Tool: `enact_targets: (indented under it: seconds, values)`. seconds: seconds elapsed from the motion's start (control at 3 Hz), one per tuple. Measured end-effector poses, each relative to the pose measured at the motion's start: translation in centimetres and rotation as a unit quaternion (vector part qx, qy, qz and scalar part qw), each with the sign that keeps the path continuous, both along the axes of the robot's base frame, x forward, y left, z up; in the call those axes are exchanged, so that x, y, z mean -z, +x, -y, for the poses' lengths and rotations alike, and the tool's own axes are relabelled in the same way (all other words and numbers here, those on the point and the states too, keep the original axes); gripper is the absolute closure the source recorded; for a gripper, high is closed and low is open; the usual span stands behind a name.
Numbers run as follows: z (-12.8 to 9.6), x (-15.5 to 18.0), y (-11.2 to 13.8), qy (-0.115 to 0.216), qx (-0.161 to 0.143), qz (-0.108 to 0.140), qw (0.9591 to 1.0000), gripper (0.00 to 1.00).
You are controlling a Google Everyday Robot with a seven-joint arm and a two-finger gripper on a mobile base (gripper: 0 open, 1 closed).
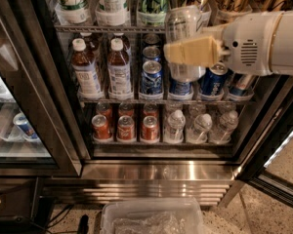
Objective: Pick 7up can from top shelf of fridge
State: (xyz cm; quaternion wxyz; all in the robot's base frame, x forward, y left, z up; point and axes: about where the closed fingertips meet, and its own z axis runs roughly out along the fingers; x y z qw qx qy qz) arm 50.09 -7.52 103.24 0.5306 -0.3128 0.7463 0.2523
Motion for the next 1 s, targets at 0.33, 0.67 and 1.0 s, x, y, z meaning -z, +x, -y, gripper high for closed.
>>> enact_targets:
  seconds: [0.33,0.67,1.0]
  values:
    - [0.0,2.3,-2.7,-0.011,-0.051,-0.059,0.9969,1.0]
    - [-2.4,4.5,-6.2,-0.029,-0.125,-0.109,0.9857,1.0]
    - [-2.4,4.5,-6.2,-0.029,-0.125,-0.109,0.9857,1.0]
